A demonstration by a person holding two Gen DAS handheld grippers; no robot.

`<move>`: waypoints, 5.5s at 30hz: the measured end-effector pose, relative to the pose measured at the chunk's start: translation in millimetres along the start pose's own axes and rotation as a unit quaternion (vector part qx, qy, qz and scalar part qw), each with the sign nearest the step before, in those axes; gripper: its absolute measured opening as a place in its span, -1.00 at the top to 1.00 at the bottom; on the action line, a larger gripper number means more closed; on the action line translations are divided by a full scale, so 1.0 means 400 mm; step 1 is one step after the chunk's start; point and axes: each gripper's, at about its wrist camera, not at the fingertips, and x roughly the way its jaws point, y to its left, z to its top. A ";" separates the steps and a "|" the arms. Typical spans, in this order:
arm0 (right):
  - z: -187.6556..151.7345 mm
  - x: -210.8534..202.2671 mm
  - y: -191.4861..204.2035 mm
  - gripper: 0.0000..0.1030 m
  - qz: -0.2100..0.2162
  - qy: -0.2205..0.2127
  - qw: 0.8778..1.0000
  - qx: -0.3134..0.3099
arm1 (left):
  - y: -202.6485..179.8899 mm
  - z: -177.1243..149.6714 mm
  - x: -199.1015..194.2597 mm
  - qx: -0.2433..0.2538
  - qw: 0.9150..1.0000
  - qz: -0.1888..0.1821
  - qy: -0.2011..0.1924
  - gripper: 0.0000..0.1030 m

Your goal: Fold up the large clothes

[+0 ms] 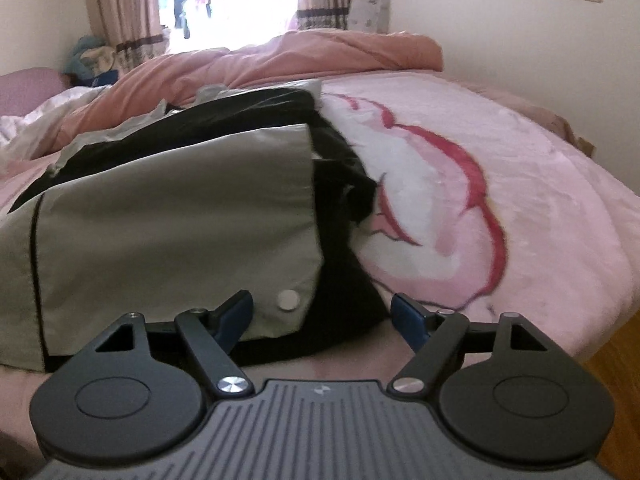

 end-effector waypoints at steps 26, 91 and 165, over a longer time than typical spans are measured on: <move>0.008 -0.040 0.029 0.54 0.012 -0.033 0.999 0.024 | 0.019 0.052 -0.053 -0.015 0.999 -0.013 -0.033 0.71; 0.660 0.534 0.230 0.75 0.035 -0.175 0.983 -0.041 | -0.148 0.828 0.682 0.052 0.966 0.021 -0.254 0.82; 0.523 0.561 0.100 1.00 -0.063 -0.064 0.995 0.041 | -0.071 0.730 0.779 0.009 0.989 0.095 -0.112 -1.00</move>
